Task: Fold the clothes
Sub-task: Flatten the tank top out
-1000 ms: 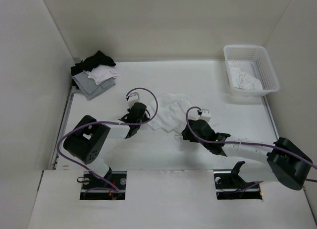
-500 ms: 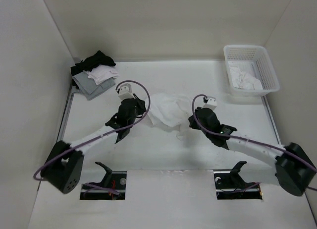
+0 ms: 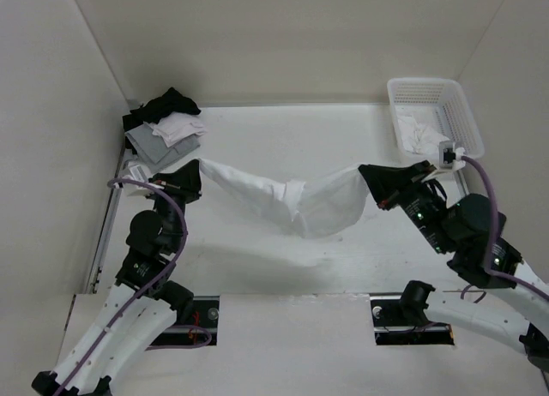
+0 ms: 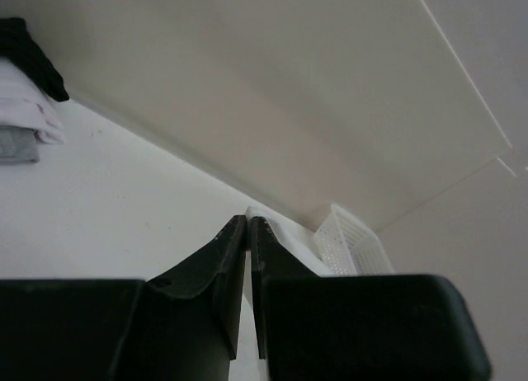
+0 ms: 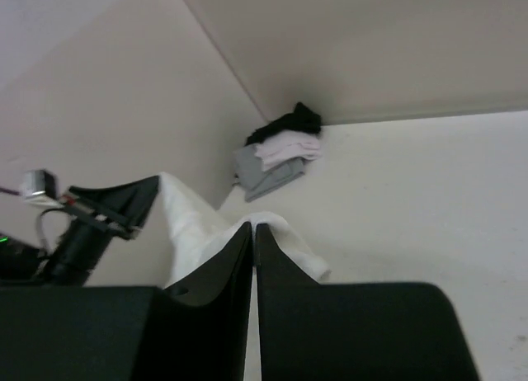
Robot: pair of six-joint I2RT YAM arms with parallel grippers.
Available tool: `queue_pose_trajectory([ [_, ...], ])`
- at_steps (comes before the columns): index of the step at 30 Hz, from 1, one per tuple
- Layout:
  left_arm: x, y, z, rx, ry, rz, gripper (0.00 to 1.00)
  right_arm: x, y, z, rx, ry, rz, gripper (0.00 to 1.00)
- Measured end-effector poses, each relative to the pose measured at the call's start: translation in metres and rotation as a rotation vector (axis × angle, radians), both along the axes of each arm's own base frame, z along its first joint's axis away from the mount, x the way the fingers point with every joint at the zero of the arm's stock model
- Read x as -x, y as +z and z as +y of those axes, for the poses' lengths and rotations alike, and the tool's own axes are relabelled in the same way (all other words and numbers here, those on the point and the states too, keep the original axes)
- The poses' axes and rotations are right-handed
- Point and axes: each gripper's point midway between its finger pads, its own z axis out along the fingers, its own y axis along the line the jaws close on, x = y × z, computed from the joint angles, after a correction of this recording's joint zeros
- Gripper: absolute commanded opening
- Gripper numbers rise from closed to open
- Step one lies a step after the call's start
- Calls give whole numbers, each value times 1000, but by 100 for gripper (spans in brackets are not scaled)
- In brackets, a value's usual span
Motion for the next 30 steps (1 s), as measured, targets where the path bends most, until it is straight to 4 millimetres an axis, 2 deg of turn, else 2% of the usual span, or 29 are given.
queue_pose_trajectory([
  [2, 4, -9, 2, 3, 1, 8, 6, -23, -20, 2, 59, -57, 27, 8],
  [3, 5, -22, 1, 3, -5, 27, 6, -42, -36, 6, 96, -89, 50, 7],
  [6, 6, -80, -12, -16, -49, 136, 6, -114, -102, 16, 205, -154, 167, 4],
  [9, 8, -147, -24, -50, -83, 292, 6, -193, -181, 16, 277, -186, 348, 2],
  [11, 8, -174, -29, -68, -90, 367, 6, -234, -218, 19, 297, -178, 446, 1],
  [12, 7, -181, -31, -74, -90, 393, 6, -250, -225, 21, 297, -171, 467, 0],
  [13, 5, -187, -32, -80, -90, 411, 6, -267, -225, 26, 290, -160, 480, 0],
  [14, 3, -189, -34, -85, -91, 422, 6, -281, -217, 32, 278, -150, 472, 1],
  [15, 1, -189, -36, -88, -94, 429, 6, -292, -201, 38, 263, -139, 448, 1],
  [17, -4, -178, -41, -79, -105, 411, 6, -301, -158, 46, 228, -117, 373, 2],
  [19, -9, -159, -45, -54, -114, 366, 6, -295, -108, 48, 192, -105, 278, 3],
  [21, -12, -140, -48, -23, -123, 313, 6, -273, -68, 46, 168, -90, 204, 3],
  [23, -11, -132, -49, -7, -129, 288, 6, -245, -39, 40, 145, -79, 140, 3],
  [25, -8, -133, -48, 5, -134, 280, 6, -215, -28, 33, 135, -67, 108, 4],
  [26, -6, -138, -46, 9, -135, 282, 6, -203, -29, 30, 135, -63, 101, 4],
  [28, -1, -153, -42, 13, -129, 303, 6, -187, -41, 26, 142, -56, 108, 4],
  [30, 2, -170, -37, 7, -118, 335, 6, -187, -60, 22, 157, -57, 141, 5],
])
